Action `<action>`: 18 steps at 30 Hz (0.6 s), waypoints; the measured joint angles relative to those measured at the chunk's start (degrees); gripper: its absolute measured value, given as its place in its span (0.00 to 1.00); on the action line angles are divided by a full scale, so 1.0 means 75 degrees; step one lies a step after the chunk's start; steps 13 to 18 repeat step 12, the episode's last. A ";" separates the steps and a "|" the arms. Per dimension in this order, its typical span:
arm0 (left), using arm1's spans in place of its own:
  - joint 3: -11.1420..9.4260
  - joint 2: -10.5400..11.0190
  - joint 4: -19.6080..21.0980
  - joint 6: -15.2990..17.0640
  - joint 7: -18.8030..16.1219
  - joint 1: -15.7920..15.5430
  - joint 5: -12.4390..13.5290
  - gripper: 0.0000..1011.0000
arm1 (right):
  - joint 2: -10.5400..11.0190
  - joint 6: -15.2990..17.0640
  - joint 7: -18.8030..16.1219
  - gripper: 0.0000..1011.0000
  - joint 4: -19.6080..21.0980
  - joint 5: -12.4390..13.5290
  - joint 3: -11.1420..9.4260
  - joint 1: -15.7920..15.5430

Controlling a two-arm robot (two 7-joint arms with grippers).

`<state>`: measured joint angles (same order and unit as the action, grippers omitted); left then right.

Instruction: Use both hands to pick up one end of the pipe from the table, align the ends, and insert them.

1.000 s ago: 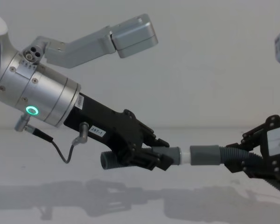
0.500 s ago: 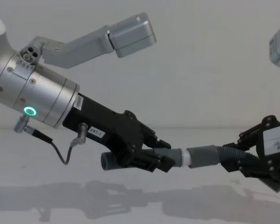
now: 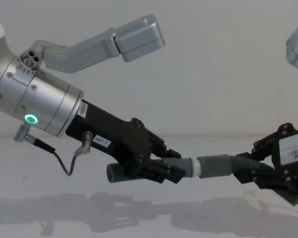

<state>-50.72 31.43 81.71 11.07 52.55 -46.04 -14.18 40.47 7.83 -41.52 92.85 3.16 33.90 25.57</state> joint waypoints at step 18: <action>0.0000 0.0002 -0.0009 -0.0006 -0.0016 0.0006 -0.0012 0.34 | 0.0008 0.0032 -0.0032 0.26 0.0021 0.0051 0.0009 0.0001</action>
